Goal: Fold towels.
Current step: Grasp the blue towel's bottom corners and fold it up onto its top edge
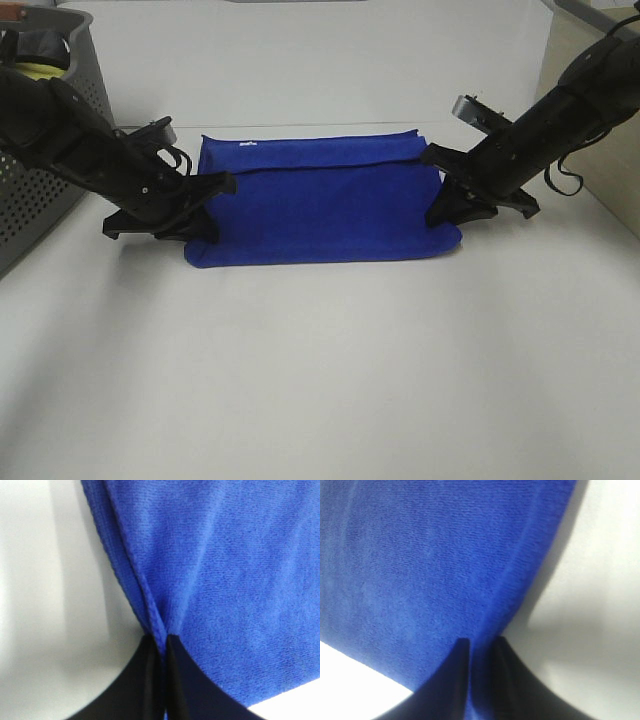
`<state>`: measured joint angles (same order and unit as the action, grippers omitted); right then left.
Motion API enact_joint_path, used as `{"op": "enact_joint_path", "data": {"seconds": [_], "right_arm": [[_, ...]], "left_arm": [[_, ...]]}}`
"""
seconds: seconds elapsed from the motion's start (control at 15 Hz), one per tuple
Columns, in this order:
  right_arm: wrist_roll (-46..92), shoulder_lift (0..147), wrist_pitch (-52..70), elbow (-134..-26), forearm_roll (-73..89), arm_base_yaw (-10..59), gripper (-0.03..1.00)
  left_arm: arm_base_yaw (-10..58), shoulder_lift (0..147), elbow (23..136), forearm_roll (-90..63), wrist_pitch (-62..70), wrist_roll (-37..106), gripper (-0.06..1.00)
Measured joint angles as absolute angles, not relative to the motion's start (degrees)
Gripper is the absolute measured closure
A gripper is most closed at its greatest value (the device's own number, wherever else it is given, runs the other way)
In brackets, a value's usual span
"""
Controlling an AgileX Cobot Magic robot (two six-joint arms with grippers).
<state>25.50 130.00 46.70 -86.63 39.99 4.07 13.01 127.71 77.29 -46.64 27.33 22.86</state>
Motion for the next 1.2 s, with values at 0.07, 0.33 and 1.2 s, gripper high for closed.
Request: {"op": "enact_joint_path", "data": {"seconds": [0.07, 0.33, 1.2], "right_arm": [[24.41, 130.00, 46.81, -86.63, 39.25, 4.07, 0.96], [23.03, 126.34, 47.78, -82.91, 39.02, 4.07, 0.97], [23.20, 105.25, 44.81, -51.11, 37.99, 4.07, 0.97]], "left_arm": [[13.01, 127.71, 77.29, -46.64, 27.73, 22.86, 0.92], [13.06, 125.13, 77.12, -44.69, 33.40, 22.80, 0.92], [16.90, 103.53, 49.05, -45.38, 32.14, 22.69, 0.92]]}}
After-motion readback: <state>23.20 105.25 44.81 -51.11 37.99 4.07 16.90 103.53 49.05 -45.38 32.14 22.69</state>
